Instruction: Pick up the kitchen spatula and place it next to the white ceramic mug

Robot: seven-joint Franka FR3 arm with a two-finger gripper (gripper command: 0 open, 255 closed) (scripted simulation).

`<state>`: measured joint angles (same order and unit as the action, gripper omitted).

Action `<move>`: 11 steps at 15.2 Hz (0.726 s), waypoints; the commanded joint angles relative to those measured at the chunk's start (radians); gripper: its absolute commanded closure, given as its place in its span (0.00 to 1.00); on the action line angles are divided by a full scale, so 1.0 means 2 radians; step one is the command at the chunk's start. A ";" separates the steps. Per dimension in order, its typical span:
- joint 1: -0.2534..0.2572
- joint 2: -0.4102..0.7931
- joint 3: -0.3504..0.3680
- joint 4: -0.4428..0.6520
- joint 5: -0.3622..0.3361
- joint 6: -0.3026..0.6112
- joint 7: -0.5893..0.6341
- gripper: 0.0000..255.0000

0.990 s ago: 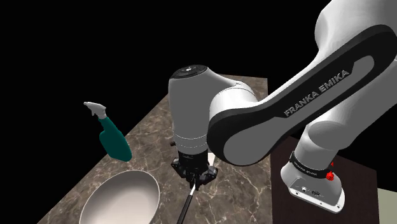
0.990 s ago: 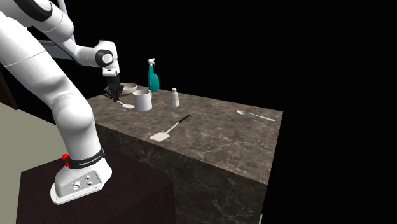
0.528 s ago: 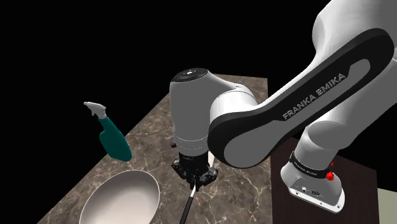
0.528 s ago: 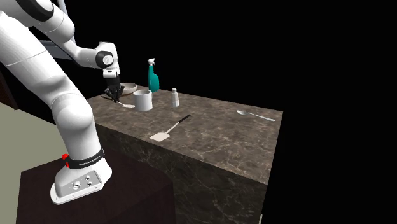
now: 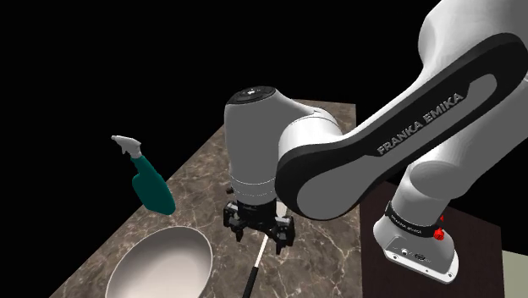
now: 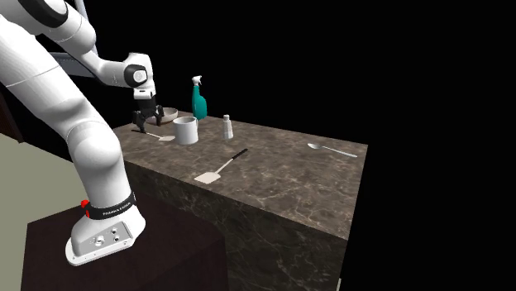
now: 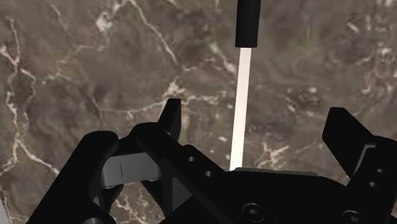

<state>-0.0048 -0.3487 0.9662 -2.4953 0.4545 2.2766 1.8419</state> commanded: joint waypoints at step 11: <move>0.018 -0.045 -0.040 0.025 0.009 -0.070 -0.012 0.00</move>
